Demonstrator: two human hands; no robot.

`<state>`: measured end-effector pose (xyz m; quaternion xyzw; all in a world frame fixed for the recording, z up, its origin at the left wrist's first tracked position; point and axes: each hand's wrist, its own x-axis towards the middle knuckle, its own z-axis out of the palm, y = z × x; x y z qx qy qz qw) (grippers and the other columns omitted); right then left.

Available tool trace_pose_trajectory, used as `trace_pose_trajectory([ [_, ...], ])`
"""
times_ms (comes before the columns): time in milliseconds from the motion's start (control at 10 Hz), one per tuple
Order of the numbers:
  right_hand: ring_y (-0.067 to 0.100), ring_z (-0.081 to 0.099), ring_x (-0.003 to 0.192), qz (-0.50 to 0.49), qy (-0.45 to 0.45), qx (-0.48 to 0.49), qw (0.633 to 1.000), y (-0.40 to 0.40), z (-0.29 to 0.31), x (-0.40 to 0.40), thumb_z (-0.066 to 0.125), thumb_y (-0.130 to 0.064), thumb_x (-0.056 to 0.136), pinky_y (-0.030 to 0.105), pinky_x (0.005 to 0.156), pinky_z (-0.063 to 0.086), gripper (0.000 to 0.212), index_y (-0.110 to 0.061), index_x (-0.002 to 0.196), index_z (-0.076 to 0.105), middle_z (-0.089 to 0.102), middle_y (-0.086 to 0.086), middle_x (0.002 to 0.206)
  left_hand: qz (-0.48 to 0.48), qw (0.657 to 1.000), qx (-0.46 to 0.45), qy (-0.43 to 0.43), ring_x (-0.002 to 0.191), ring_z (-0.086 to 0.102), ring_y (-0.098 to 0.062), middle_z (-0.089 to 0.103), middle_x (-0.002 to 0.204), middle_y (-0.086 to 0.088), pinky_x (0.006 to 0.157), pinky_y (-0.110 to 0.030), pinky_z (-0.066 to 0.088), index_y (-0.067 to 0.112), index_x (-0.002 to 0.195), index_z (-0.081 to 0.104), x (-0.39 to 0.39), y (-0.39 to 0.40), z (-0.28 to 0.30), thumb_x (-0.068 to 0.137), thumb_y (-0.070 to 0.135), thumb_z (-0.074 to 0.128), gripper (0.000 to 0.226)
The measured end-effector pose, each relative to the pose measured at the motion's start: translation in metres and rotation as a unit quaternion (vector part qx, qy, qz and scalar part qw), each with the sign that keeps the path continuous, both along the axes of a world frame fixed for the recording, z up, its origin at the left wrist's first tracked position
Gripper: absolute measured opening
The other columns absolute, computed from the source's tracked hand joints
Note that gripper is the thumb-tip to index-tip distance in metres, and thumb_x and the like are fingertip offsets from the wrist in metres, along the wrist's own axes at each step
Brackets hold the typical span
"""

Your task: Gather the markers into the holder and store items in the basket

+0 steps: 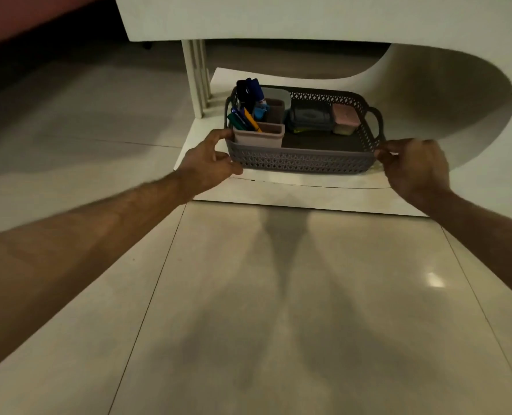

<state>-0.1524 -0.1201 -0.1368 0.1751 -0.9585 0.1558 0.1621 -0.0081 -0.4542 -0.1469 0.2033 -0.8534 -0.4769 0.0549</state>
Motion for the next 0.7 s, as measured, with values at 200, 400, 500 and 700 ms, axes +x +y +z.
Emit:
trace_pose_trajectory([
  [200, 0.045, 0.037, 0.151, 0.063, -0.045, 0.126, 0.989, -0.004, -0.034, 0.035, 0.057, -0.006, 0.094, 0.06, 0.116, 0.042, 0.078, -0.008, 0.165, 0.024, 0.03, 0.021, 0.169, -0.054, 0.987, -0.149, -0.024, 0.151, 0.041, -0.031, 0.036, 0.168, -0.011, 0.11, -0.036, 0.045, 0.037, 0.167, 0.007, 0.012, 0.003, -0.016, 0.094, 0.024, 0.075, 0.101],
  [400, 0.034, 0.014, 0.162, 0.105, -0.038, 0.152, 0.982, 0.001, -0.031, 0.07, 0.05, -0.015, 0.104, 0.058, 0.125, 0.03, 0.078, -0.011, 0.168, 0.006, 0.005, 0.013, 0.177, -0.099, 0.931, -0.35, -0.036, 0.163, -0.009, -0.029, -0.018, 0.176, -0.008, 0.13, -0.053, 0.02, 0.026, 0.168, -0.009, 0.049, 0.037, -0.036, 0.093, 0.057, 0.066, 0.111],
  [500, 0.03, 0.005, 0.164, 0.121, -0.035, 0.162, 0.979, -0.005, -0.02, 0.095, 0.035, -0.044, 0.11, 0.056, 0.129, 0.021, 0.072, -0.018, 0.169, 0.001, -0.005, 0.007, 0.178, -0.087, 0.899, -0.428, -0.021, 0.161, -0.02, -0.031, -0.025, 0.174, -0.007, 0.131, -0.055, 0.005, 0.03, 0.167, -0.01, 0.071, 0.065, -0.036, 0.098, 0.07, 0.045, 0.097],
  [700, 0.029, -0.007, 0.164, 0.14, 0.033, 0.107, 0.984, -0.014, 0.059, 0.127, 0.028, -0.07, 0.105, 0.052, 0.128, 0.006, 0.083, -0.03, 0.168, -0.007, -0.018, 0.004, 0.176, -0.043, 0.884, -0.459, 0.071, 0.161, -0.017, -0.038, -0.023, 0.174, -0.013, 0.13, -0.062, 0.006, 0.031, 0.168, -0.007, 0.076, 0.09, 0.031, 0.101, 0.072, 0.034, 0.088],
])
